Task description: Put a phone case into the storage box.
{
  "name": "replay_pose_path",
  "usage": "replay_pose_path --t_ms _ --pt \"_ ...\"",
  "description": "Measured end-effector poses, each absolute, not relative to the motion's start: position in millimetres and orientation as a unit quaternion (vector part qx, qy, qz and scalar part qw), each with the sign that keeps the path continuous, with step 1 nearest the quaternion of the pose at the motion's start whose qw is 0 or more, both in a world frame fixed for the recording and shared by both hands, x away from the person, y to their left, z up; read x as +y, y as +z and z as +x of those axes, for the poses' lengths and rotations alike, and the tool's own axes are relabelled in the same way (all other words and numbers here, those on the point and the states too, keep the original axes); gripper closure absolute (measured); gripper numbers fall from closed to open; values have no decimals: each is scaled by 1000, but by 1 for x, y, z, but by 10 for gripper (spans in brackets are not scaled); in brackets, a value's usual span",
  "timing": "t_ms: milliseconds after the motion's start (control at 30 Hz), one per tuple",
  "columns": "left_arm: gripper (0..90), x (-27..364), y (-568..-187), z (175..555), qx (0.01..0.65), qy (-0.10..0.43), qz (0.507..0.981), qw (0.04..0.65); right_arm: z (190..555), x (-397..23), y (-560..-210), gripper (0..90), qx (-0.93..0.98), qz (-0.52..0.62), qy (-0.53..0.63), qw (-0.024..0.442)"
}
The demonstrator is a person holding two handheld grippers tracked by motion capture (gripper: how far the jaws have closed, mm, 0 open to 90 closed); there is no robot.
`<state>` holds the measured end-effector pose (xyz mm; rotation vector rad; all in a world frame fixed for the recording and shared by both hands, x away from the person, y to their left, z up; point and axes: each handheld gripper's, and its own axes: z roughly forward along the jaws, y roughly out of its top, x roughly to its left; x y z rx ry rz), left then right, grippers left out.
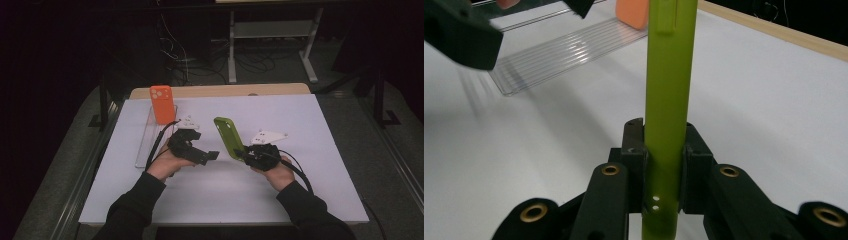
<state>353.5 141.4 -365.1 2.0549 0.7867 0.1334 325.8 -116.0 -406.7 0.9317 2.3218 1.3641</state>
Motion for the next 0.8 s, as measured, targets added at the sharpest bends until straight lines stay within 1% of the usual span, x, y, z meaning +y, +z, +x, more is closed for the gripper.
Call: replay_pose_path --t_ms 367,800 --pt "0 134 -358 364 332 50 807 485 327 -112 -403 758 799 320 488 142" --pt "0 117 -353 375 319 55 799 507 323 -103 -402 758 800 308 498 130"
